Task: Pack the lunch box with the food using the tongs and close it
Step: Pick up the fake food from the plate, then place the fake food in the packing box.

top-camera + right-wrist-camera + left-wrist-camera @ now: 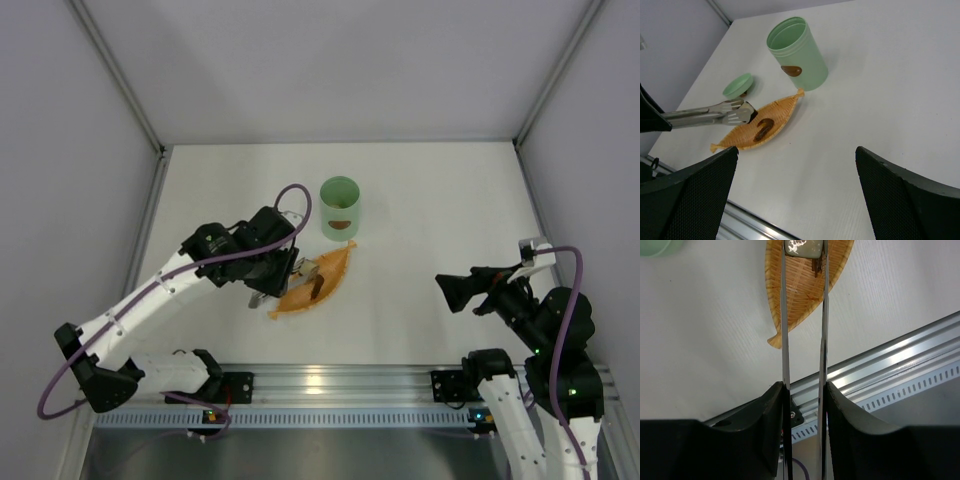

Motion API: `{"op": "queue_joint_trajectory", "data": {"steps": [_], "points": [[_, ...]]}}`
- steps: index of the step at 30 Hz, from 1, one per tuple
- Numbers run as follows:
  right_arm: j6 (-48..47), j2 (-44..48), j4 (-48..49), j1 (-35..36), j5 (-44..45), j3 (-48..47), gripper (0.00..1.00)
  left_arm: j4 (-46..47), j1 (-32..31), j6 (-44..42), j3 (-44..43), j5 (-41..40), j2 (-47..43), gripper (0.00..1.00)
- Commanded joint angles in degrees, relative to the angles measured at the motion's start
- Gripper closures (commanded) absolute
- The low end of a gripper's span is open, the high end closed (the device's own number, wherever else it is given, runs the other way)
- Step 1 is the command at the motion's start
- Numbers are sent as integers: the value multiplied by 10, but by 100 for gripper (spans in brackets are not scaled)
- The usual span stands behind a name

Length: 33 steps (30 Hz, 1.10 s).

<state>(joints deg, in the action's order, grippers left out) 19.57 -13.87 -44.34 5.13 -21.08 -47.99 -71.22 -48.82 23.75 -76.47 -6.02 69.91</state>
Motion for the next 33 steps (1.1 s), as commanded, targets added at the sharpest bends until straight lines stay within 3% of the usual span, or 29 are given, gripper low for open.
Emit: {"op": "queue_joint_trajectory", "data": {"steps": [1, 10, 25, 33], "points": [[-5, 5, -11, 5, 3, 1, 0, -4, -2, 8, -46, -26, -8, 68], [-6, 1, -8, 5, 1, -3, 0, 70, -2, 32, -105, -52, 7, 68], [-7, 2, -13, 4, 1, -2, 1, 137, -2, 14, -287, -103, 157, 67], [-7, 6, -14, 5, 3, 0, 0, 137, -1, 15, -333, -130, 221, 65]]}}
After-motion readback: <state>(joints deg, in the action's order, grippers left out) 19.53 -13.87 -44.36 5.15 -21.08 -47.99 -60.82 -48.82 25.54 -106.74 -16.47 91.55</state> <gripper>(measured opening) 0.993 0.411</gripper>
